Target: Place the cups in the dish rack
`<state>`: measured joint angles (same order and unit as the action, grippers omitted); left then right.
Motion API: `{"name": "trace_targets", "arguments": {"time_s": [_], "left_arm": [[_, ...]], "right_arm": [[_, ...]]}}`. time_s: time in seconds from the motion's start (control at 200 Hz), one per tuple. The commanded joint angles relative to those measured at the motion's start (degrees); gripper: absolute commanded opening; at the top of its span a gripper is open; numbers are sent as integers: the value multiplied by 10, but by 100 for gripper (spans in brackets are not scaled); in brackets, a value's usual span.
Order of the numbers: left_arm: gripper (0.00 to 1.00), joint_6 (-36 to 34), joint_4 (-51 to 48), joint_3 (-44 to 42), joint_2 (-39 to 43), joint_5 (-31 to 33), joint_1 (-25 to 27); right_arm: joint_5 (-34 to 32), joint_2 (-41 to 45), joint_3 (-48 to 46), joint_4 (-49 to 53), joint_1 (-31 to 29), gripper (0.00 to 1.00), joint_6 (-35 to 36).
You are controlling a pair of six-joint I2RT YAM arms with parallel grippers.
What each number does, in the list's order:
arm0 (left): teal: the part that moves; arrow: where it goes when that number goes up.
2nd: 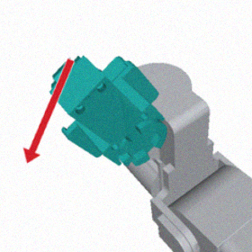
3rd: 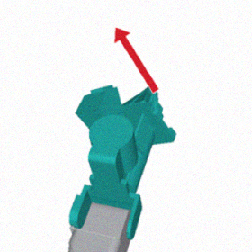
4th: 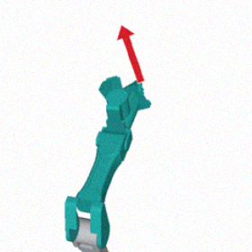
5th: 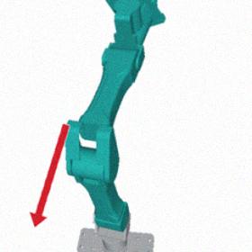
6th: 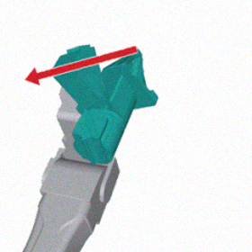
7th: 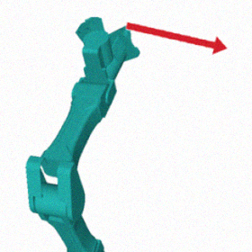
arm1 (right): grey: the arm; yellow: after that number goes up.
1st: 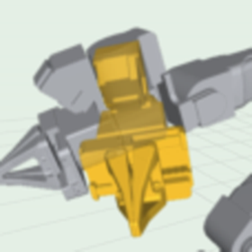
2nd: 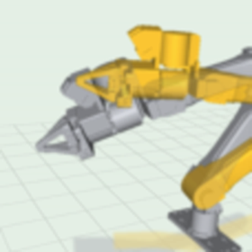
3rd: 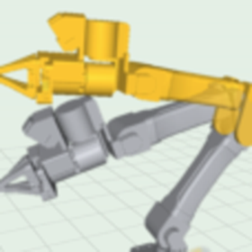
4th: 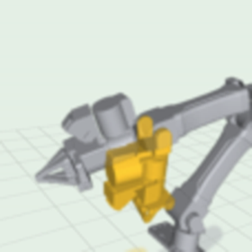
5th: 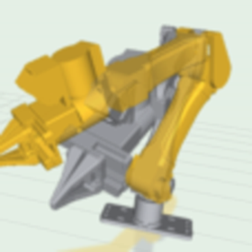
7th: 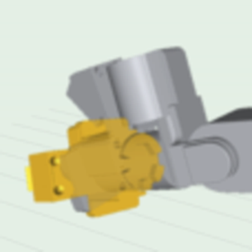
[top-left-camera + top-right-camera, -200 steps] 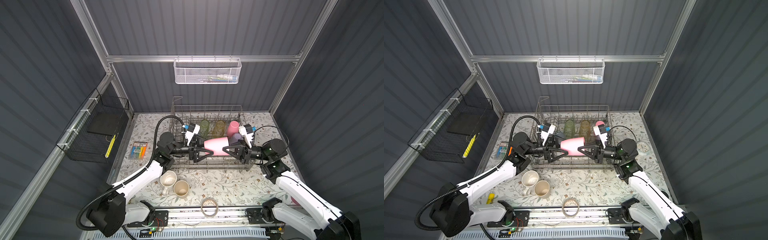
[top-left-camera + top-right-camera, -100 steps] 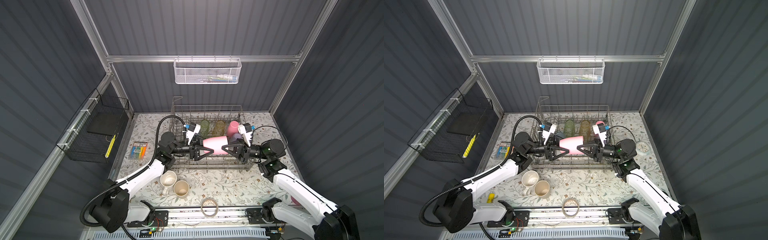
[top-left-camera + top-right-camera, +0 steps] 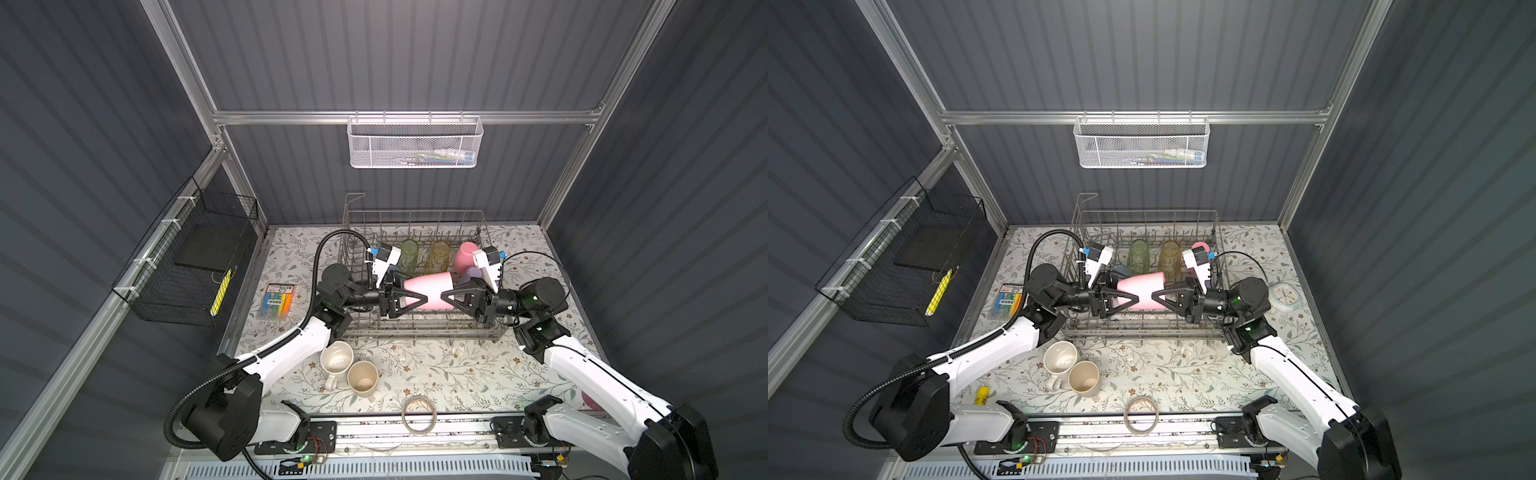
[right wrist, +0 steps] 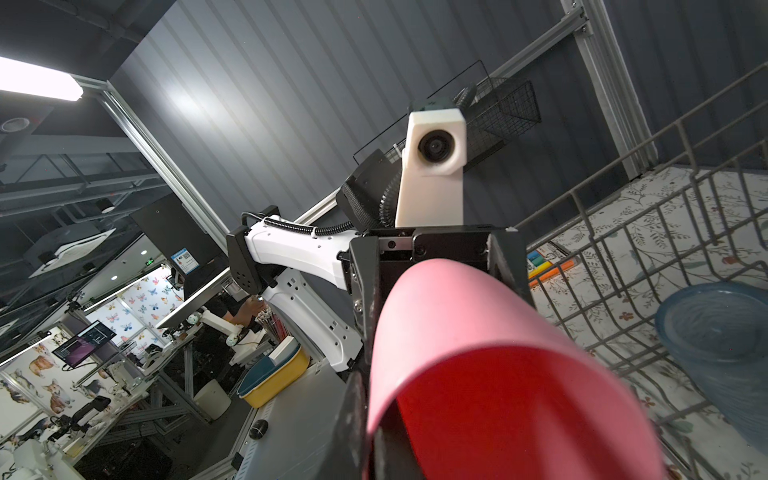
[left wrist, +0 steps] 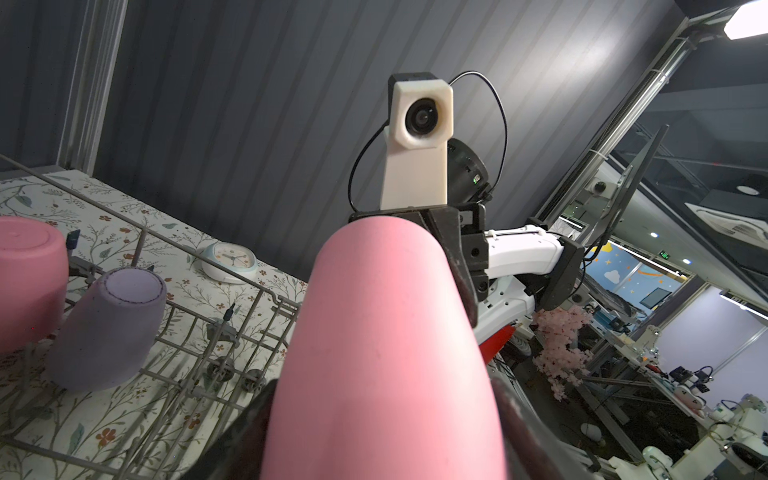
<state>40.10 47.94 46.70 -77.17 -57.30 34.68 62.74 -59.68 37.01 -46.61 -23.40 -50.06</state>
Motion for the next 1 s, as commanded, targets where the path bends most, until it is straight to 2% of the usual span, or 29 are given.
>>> {"name": "trace_targets", "arguments": {"time_s": [0.0,0.075,0.14,0.345,0.55,0.64,0.755,0.856,0.996], "left_arm": [[59,2,10,14,-1,-22,0],[51,-3,2,15,3,-21,0],[48,-11,-9,14,11,-17,0],[45,-41,-51,15,36,6,0],[44,-63,-92,26,47,20,0],[46,-85,-141,43,51,36,0],[50,-145,-252,83,52,61,0],[53,-189,-343,127,44,90,0],[52,-231,-465,205,1,139,0]], "right_arm": [[-10,0,5,-20,-3,0,0],[-10,2,7,-11,-3,4,5],[-11,7,8,6,-2,9,15],[-39,58,16,121,6,27,83],[-88,117,40,296,34,34,175],[-158,145,66,415,48,36,229],[-300,164,117,577,54,37,302],[-394,178,144,645,57,38,330],[-523,194,161,700,60,39,344]]}}
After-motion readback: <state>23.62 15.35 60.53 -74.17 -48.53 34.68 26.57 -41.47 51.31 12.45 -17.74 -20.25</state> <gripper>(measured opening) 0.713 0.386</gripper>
